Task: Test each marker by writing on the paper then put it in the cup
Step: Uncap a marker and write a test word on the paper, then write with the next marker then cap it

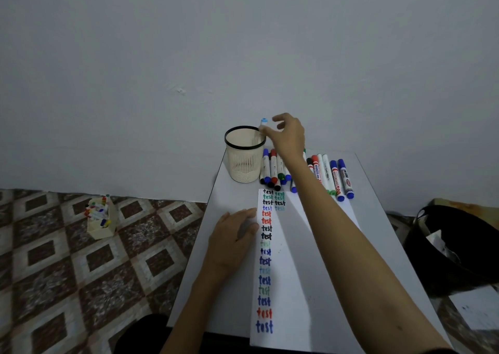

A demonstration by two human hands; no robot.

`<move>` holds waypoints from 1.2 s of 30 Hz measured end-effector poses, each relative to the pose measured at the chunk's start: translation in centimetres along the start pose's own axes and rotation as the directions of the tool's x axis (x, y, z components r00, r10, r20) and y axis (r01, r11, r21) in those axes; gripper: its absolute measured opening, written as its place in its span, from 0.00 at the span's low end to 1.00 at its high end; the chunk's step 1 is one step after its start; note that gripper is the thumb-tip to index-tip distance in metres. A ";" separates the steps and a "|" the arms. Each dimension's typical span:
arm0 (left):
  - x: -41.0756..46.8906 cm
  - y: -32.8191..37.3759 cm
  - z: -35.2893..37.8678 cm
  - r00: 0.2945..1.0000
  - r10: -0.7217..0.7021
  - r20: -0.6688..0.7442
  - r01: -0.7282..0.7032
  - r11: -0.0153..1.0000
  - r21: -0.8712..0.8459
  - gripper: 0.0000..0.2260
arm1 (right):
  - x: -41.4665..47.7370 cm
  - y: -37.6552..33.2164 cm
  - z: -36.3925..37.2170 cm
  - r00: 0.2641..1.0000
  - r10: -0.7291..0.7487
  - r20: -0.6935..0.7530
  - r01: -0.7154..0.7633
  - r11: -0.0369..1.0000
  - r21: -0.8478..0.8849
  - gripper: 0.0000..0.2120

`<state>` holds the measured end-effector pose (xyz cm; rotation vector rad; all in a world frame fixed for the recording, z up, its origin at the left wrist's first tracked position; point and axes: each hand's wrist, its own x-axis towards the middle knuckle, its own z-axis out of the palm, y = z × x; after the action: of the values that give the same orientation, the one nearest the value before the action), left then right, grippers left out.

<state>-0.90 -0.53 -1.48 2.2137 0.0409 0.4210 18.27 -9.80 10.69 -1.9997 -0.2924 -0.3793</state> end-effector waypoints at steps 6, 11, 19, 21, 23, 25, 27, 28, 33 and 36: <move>0.0 0.1 0.0 1.000 0.006 0.006 -0.006 1.000 0.015 0.20 | -1.0 4.7 -7.6 0.958 0.247 -0.145 -0.216 0.956 0.199 0.14; 0.1 0.3 -0.1 1.000 0.014 0.006 -0.014 1.000 0.016 0.19 | -3.8 10.6 -12.5 0.878 0.392 -0.275 -0.441 0.886 -0.143 0.12; 0.1 0.0 0.0 1.000 -0.005 0.017 0.004 0.999 0.034 0.21 | -6.3 12.4 -11.9 0.909 0.367 -0.197 -0.417 0.814 -0.404 0.09; 0.1 -0.2 0.0 1.000 0.003 0.018 -0.004 1.000 0.030 0.20 | -6.4 12.5 -11.9 0.904 0.370 -0.213 -0.426 0.818 -0.386 0.09; 0.2 -0.2 0.0 1.000 0.009 0.019 -0.010 0.999 0.033 0.20 | -6.5 12.3 -12.1 0.889 0.370 -0.270 -0.445 0.837 -0.319 0.10; 0.2 -0.2 0.0 1.000 0.013 0.014 -0.014 0.999 0.033 0.19 | -6.9 11.7 -12.4 0.876 0.323 -0.360 -0.418 0.879 -0.230 0.11; 0.2 0.0 0.0 1.000 0.020 0.007 -0.020 0.999 0.031 0.19 | -7.4 11.0 -12.7 0.866 0.264 -0.425 -0.333 0.938 -0.096 0.11; 0.2 0.0 0.0 1.000 0.024 0.004 -0.024 0.999 0.029 0.19 | -7.7 10.7 -12.8 0.870 0.251 -0.425 -0.278 0.960 -0.003 0.10; -0.1 0.9 -0.2 0.999 -0.011 -0.036 0.008 0.998 -0.065 0.25 | -10.5 7.9 -12.3 0.968 0.243 -0.065 -0.187 0.868 0.461 0.05; -0.2 1.4 -0.3 0.998 -0.008 -0.062 0.002 0.996 -0.086 0.33 | -13.6 5.7 -10.4 0.961 0.222 0.165 -0.277 0.768 0.577 0.07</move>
<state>-1.34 -1.21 -0.24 2.1150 0.0607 0.4804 6.38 -22.16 5.02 -1.3997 -0.1647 -0.0115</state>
